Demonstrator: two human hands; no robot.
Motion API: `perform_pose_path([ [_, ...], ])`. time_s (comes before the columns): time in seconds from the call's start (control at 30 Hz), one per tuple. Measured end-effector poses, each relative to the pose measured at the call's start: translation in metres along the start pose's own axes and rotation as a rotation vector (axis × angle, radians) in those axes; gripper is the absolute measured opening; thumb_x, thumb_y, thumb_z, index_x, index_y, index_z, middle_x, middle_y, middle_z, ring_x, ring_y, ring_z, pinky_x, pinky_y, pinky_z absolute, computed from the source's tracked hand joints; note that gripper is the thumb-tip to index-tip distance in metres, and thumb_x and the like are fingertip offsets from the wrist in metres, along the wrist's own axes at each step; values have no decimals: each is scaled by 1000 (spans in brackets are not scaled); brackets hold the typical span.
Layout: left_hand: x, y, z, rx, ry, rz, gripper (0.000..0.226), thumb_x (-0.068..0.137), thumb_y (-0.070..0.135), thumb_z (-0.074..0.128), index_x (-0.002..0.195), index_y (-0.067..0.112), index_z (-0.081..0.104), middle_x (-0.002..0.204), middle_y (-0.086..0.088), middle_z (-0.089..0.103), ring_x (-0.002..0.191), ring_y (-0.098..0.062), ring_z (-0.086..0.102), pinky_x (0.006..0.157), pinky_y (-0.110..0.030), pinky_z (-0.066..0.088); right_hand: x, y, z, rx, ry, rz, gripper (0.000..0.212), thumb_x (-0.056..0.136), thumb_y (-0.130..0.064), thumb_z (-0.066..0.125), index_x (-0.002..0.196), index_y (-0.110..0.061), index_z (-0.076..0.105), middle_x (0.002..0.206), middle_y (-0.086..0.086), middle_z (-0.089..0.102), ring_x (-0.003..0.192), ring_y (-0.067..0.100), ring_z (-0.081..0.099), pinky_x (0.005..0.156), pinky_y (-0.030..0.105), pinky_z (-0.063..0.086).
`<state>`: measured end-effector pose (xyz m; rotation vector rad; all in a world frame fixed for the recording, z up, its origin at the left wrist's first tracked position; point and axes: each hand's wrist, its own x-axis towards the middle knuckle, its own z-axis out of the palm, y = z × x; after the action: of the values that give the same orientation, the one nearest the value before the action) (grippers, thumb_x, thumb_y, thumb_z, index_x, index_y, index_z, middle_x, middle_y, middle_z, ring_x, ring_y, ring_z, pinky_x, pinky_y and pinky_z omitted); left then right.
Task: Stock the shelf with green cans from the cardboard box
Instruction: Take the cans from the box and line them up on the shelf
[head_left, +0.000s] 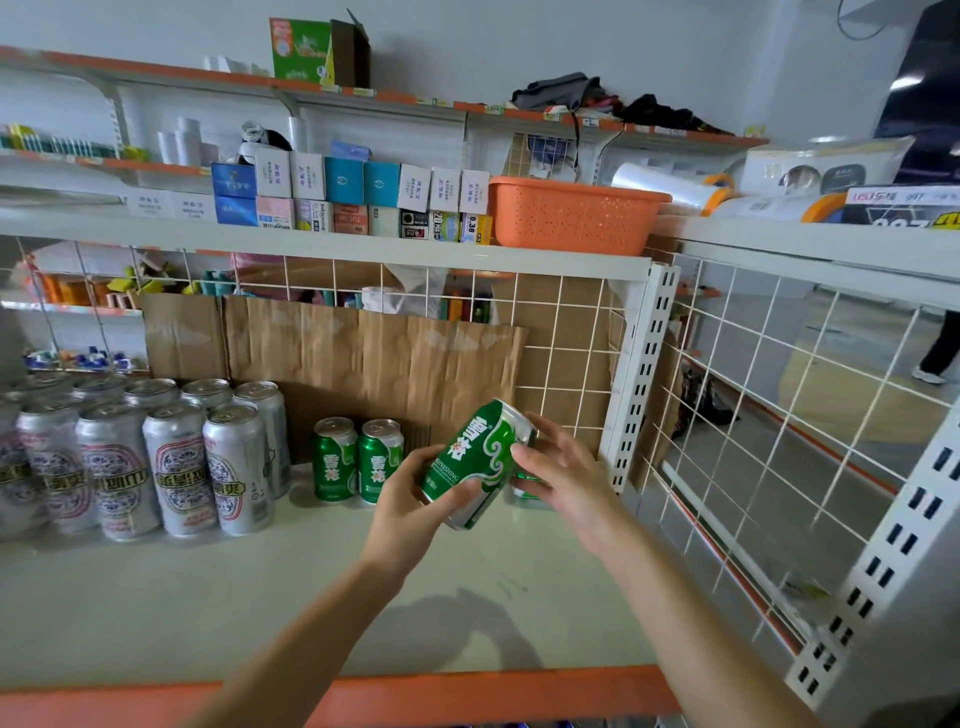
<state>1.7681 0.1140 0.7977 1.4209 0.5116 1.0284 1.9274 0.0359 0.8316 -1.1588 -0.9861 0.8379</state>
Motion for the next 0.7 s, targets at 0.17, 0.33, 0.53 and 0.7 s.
perform_pose_path([
  [0.17,-5,-1,15,54,56,58,48,53,34,78,96,29,57,91,3,69,77,0,64,71,-18,53,1,2,13,39,104,-11,33,82,-9,67,113,-12,58,93,1,70,75,8,70,60,20,54],
  [0.33,-8,-3,23,72,93,86,43,60,30,74,98,29,55,96,-1,66,76,2,63,70,-15,52,5,2,17,-11,196,-44,43,76,-10,76,115,-7,57,101,6,68,79,8,68,60,17,53],
  [0.53,-9,1,22,107,-8,86,51,64,23,81,104,33,53,104,8,63,90,4,61,82,-21,53,6,-1,8,-90,129,-99,48,60,-24,73,106,-16,61,96,-1,70,82,5,69,65,18,53],
  [0.7,-5,-5,11,23,-94,-33,82,49,52,81,121,24,53,121,1,61,114,-14,57,97,-36,48,3,-9,-2,-108,-6,-102,61,46,-35,77,105,-22,62,91,-7,73,85,7,69,67,20,53],
])
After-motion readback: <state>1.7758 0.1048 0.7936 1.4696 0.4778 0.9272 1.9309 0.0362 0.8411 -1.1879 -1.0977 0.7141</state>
